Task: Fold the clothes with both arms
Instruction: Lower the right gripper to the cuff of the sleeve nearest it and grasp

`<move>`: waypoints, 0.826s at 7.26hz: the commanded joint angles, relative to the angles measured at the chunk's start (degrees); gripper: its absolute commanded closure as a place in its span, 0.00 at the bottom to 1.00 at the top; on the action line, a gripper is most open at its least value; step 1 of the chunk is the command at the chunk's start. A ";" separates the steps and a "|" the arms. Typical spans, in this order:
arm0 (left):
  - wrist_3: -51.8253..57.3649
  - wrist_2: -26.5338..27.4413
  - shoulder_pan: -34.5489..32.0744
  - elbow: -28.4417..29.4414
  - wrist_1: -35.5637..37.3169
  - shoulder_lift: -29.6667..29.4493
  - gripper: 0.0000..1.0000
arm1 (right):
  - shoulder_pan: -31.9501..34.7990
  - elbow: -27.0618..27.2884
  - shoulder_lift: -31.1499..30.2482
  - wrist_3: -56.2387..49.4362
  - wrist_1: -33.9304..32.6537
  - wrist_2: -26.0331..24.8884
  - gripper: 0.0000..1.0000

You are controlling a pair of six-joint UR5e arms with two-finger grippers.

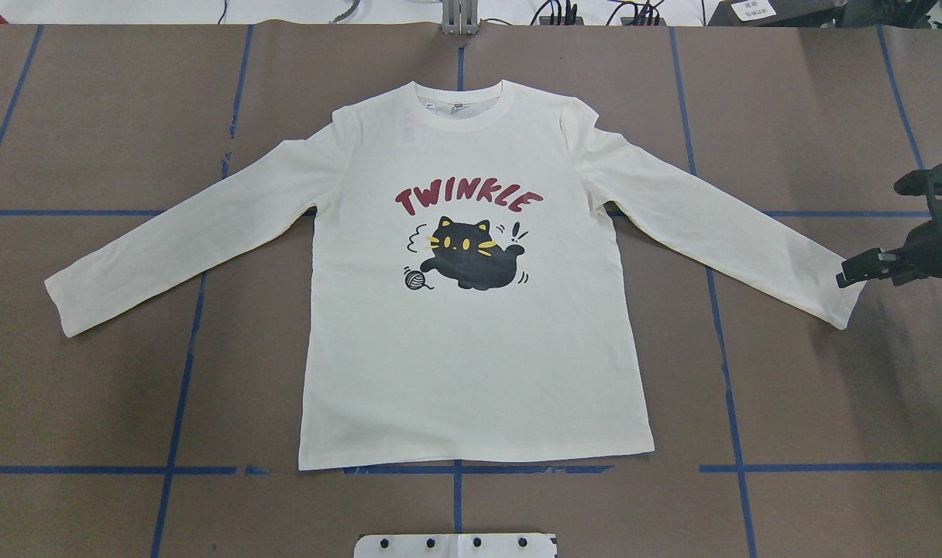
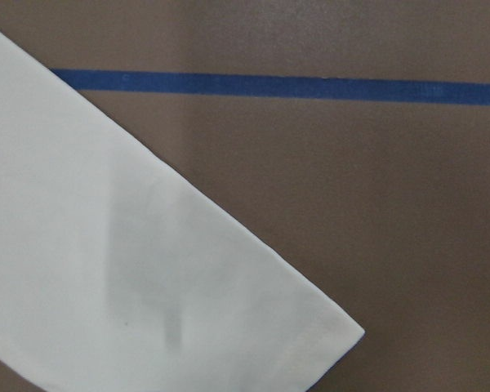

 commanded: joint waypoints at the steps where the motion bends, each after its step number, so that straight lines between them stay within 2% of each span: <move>1: 0.00 -0.08 -0.03 0.03 -0.01 -0.04 0.00 | -1.75 -0.47 0.22 0.07 -0.10 -0.18 0.00; 6: 0.00 -0.08 -0.03 0.30 -0.01 0.05 0.00 | -2.63 -2.04 -0.31 0.07 -0.54 -1.15 0.00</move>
